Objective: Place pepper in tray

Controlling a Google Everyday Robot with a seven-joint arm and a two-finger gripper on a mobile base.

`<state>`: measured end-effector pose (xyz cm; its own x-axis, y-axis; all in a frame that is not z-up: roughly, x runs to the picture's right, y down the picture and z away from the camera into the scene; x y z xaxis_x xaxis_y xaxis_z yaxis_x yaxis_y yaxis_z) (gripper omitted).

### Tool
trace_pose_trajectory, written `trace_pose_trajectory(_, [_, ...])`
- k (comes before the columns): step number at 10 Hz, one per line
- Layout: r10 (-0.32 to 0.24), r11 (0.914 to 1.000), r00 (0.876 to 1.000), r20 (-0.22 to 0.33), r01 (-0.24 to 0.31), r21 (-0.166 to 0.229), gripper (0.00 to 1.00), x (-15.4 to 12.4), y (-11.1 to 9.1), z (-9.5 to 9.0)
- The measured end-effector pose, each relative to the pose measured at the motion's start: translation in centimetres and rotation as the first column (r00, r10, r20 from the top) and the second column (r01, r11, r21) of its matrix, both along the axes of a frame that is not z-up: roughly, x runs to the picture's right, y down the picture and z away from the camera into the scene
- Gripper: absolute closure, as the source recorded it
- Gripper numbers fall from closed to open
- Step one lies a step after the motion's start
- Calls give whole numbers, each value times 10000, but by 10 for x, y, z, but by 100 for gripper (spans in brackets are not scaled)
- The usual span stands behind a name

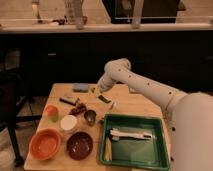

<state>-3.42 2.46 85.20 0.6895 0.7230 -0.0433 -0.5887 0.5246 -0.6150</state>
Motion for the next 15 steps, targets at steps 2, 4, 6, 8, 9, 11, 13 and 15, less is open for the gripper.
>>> trace_pose_trajectory(2, [-50, 10000, 10000, 50, 50, 69, 100, 15, 7, -15])
trace_pose_trajectory(4, [-92, 9999, 9999, 45, 91, 113, 100, 32, 13, -24])
trace_pose_trajectory(6, [-172, 9997, 9998, 49, 171, 165, 100, 48, 19, -35])
trace_pose_trajectory(8, [-216, 9996, 9997, 68, 215, 158, 100, 61, 27, -43])
trace_pose_trajectory(9, [-218, 9997, 9997, 76, 217, 119, 100, 72, 34, -48])
trace_pose_trajectory(11, [-236, 9997, 9995, 211, 237, -66, 100, 87, 46, -57])
trace_pose_trajectory(13, [-275, 9996, 9993, 270, 278, -96, 100, 84, 47, -57])
trace_pose_trajectory(15, [-253, 9996, 9994, 252, 256, -98, 100, 86, 47, -58])
